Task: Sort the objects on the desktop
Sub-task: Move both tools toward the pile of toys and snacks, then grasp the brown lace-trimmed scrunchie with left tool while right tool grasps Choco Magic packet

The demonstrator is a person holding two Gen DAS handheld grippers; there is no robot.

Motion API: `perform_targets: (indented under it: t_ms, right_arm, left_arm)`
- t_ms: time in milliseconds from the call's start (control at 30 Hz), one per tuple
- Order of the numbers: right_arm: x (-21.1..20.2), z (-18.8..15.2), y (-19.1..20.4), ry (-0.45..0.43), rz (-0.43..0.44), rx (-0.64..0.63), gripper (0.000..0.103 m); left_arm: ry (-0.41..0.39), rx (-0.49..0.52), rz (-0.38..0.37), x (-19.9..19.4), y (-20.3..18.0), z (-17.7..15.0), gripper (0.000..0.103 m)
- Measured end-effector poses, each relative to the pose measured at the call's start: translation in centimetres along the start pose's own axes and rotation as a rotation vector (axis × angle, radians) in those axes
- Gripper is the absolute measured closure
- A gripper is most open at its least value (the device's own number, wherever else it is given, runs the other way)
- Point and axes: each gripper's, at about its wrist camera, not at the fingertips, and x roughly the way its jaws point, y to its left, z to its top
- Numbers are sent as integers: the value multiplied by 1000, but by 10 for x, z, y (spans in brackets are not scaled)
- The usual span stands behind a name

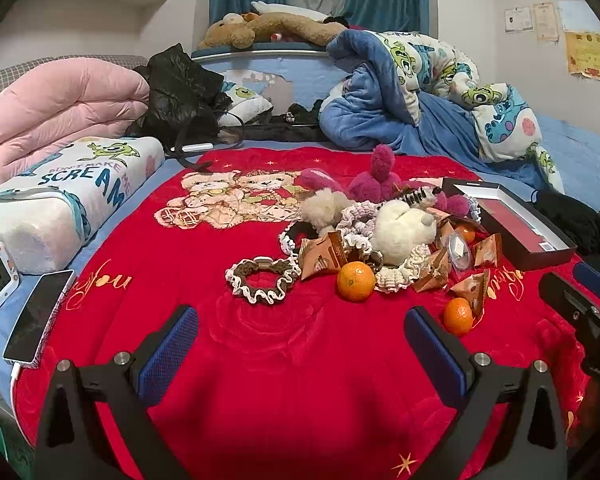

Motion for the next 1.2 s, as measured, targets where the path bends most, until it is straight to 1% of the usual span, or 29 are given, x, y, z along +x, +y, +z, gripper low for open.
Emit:
perform_targets:
  t_ms: [67, 133, 267, 367, 433, 500, 600, 667, 767, 833, 900, 1000, 1033, 1133, 1200]
  right_arm:
    - [0, 0, 1, 2, -22, -6, 0]
    - [1, 0, 0, 8, -13, 1, 0]
    - [6, 0, -5, 41, 4, 23, 0]
    - [11, -1, -5, 66, -18, 14, 0]
    - [14, -3, -5, 75, -32, 14, 0]
    - [18, -3, -7, 84, -28, 22, 0]
    - [21, -3, -9, 88, -25, 26, 0]
    - [24, -1, -10, 93, -26, 27, 0]
    - [32, 7, -11, 97, -22, 35, 0]
    - [41, 20, -15, 112, 15, 63, 0]
    - [44, 34, -15, 102, 17, 67, 0]
    - [47, 61, -10, 59, -12, 51, 0]
    - [52, 70, -8, 55, -21, 44, 0]
    - [63, 72, -14, 55, -8, 77, 0]
    - [71, 64, -18, 73, -4, 84, 0]
  left_arm:
    - [7, 5, 15, 2, 0, 0, 0]
    - [14, 3, 31, 4, 2, -1, 0]
    - [32, -12, 25, 8, 6, -1, 0]
    - [37, -16, 32, 13, 7, -1, 0]
    - [45, -16, 36, 17, 8, -1, 0]
    - [52, -23, 43, 20, 10, 0, 0]
    - [68, -47, 30, 27, 15, 3, 0]
    - [79, -34, 27, 34, 15, 9, 0]
    - [81, 17, 60, 44, 12, 20, 0]
    - [77, 34, 95, 47, 14, 31, 0]
    - [57, 18, 99, 48, 20, 46, 0]
    - [100, 29, 69, 61, 26, 69, 0]
    - [104, 41, 77, 64, 26, 74, 0]
    - [94, 66, 96, 75, 26, 73, 0]
    - [112, 59, 104, 88, 28, 64, 0]
